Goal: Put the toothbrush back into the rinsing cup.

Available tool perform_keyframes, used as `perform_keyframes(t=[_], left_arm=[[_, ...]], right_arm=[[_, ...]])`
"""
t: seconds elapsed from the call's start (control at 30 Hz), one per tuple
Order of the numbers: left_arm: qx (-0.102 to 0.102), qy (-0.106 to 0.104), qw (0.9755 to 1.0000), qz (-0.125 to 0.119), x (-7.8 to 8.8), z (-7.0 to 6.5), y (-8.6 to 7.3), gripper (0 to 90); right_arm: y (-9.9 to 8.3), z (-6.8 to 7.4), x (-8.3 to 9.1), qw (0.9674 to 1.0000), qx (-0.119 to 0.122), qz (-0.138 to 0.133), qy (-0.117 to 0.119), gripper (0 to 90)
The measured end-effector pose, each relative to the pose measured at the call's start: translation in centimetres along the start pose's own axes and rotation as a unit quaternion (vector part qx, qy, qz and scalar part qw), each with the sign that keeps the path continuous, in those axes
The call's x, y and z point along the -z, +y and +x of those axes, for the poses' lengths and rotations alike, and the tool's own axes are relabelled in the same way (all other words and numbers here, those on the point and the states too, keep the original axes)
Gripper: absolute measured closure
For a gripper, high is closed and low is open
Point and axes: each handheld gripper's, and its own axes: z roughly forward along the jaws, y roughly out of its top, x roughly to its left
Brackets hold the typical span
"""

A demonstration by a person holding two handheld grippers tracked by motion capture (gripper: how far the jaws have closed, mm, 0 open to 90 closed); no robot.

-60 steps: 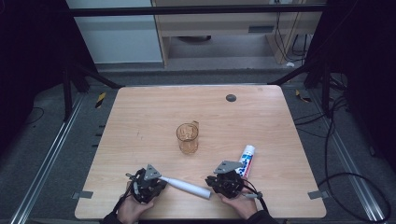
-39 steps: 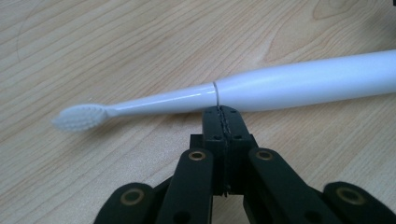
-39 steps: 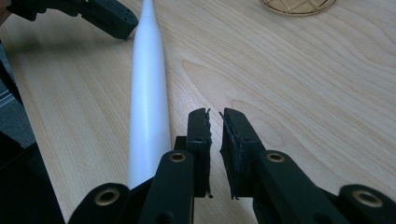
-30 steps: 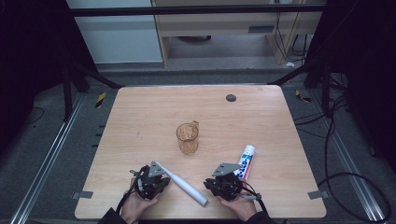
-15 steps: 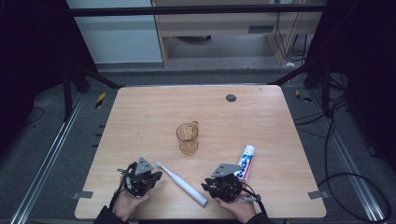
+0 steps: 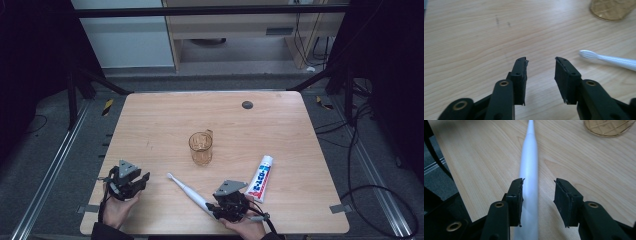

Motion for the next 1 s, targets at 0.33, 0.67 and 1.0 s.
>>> perform_keyframes(t=[0.33, 0.67, 1.0], left_arm=[[0.011, 0.01, 0.9999, 0.004, -0.2, 0.9, -0.2, 57.7], [0.011, 0.007, 0.9999, 0.007, -0.2, 0.8, -0.2, 58.4], [0.011, 0.005, 0.9999, 0.008, -0.3, 0.8, -0.2, 59.1]], right_arm=[[-0.3, 0.8, -1.3, 0.9997, 0.004, 0.023, 0.002, 60.1], [-0.4, 0.7, -1.5, 0.9993, 0.005, 0.036, 0.0, 65.2], [-0.5, 0.8, -1.6, 0.9992, 0.004, 0.04, -0.001, 65.4]])
